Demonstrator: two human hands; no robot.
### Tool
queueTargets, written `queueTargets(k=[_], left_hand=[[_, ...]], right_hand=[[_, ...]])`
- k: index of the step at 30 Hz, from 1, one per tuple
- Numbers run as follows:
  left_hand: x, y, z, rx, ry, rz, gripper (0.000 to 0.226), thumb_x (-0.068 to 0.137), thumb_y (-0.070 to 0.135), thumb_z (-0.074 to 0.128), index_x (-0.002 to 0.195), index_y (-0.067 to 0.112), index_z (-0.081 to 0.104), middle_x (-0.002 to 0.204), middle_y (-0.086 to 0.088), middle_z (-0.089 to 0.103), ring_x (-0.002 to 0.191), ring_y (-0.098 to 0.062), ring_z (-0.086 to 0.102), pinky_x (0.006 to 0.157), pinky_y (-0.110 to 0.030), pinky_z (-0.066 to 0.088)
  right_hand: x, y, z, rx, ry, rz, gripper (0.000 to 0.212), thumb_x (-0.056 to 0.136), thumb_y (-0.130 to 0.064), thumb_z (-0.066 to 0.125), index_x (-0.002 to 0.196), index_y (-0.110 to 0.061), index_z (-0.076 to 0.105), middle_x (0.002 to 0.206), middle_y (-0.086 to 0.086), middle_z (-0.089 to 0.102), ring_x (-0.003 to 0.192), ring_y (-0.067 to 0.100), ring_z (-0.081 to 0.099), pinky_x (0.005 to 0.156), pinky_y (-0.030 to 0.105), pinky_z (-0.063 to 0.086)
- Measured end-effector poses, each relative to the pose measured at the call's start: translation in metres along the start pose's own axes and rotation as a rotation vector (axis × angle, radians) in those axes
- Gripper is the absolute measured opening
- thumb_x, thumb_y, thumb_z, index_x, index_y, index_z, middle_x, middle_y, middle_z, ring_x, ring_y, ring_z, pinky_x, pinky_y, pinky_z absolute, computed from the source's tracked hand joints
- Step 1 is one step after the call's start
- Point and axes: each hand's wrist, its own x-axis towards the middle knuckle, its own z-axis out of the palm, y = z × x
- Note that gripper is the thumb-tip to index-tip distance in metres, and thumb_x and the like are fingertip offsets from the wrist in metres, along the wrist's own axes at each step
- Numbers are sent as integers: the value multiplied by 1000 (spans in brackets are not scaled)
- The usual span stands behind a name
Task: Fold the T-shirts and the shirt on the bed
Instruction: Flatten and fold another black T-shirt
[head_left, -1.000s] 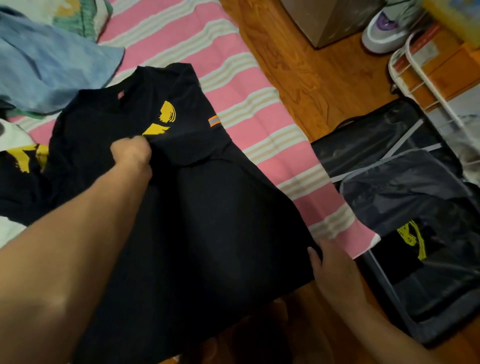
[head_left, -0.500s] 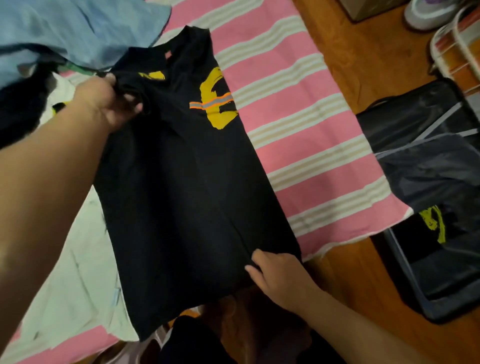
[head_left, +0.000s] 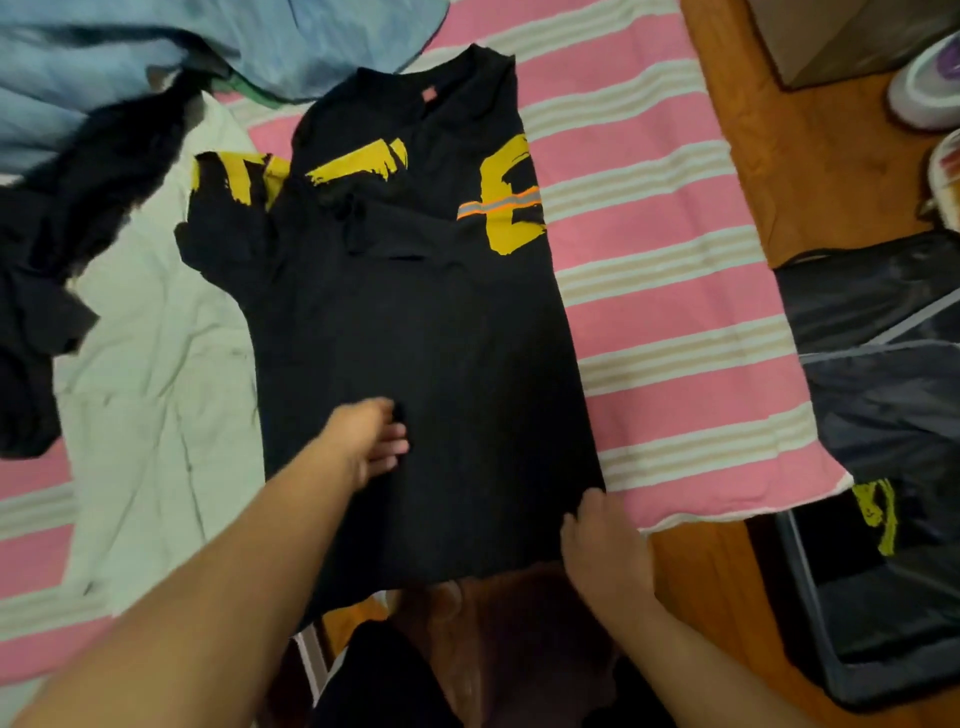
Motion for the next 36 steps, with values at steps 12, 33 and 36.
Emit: queueTargets(k=[12,33,36], left_hand=[[-20,-147,100,695,6,81,23,98,40,62,102,19,69,97,2,68,98,-23,67,81,-32,52],[77,183,-40,313,481,469,47,98,54,50,121,15,60,116,-6,64,106,-28,59,85,-37,43],[109,208,-36,115,481,426,67,92,66,52,131,11,53,130,-11,57,118,-32,55,88,-38,42]], right_hand=[[37,52,-15,302,-281,183,23,99,-16,62,121,-11,63,110,3,68,106,23,64,86,27,46],[307,-236,-211,-11,350,-583,28,93,-2,49,110,-15,67,110,7,60,98,30,59,78,37,45],[357,-290,-206,-120,296,-693,34,96,-7,52,126,-18,62,125,6,58,111,32,59,92,39,48]])
